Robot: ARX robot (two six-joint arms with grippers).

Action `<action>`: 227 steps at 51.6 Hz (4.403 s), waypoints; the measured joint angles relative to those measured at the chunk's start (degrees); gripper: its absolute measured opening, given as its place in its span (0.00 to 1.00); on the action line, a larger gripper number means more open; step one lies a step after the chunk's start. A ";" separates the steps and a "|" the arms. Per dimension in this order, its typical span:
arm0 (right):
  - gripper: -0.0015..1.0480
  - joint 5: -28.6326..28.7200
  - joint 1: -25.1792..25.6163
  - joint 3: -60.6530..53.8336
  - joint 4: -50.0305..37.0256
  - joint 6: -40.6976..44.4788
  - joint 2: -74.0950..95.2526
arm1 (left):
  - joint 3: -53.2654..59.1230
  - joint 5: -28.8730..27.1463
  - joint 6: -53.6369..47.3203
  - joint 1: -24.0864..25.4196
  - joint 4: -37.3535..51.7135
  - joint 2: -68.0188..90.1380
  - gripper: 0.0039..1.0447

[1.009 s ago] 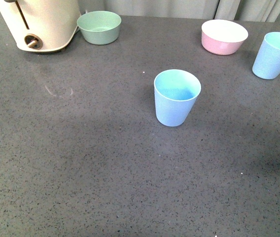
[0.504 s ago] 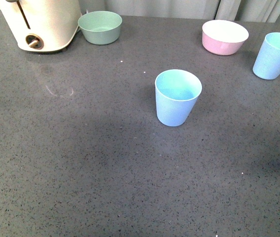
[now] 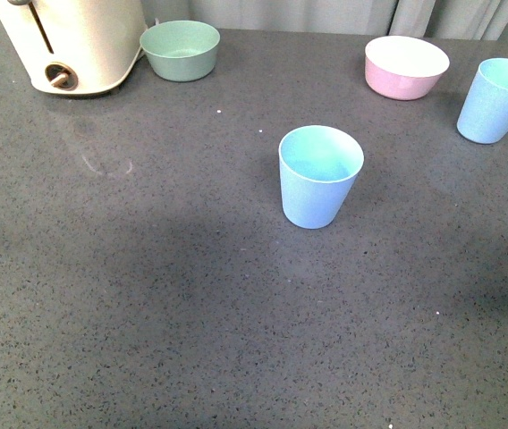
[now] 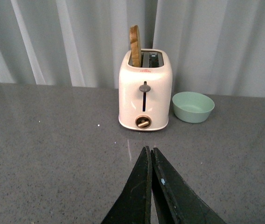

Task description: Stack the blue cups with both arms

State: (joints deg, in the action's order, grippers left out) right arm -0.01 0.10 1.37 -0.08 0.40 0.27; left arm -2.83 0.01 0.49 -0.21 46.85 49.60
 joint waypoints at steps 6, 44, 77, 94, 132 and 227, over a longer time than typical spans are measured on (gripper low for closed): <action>0.91 0.00 0.00 0.00 0.00 0.00 0.02 | 1.53 0.02 -0.02 0.00 -3.76 -4.22 0.01; 0.91 0.00 0.00 0.00 0.00 0.00 0.00 | 1.99 0.00 -0.02 0.00 -26.58 -29.33 0.01; 0.91 0.00 0.00 0.00 0.00 0.00 0.02 | 1.99 0.00 -0.07 0.00 -46.29 -47.93 0.01; 0.91 0.00 0.00 0.00 0.00 0.00 0.00 | 1.97 0.00 -0.04 0.00 -46.75 -49.24 0.05; 0.91 20.06 16.85 42.18 1.73 27.78 77.90 | 1.97 0.00 -0.15 0.00 -46.77 -49.27 0.92; 0.02 8.87 2.69 86.03 22.95 45.44 120.52 | 1.99 0.00 -0.15 0.00 -46.77 -49.27 0.92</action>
State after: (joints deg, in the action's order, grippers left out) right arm 8.86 2.79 87.39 22.87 45.84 120.79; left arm -0.84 0.01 0.34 -0.21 0.08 0.34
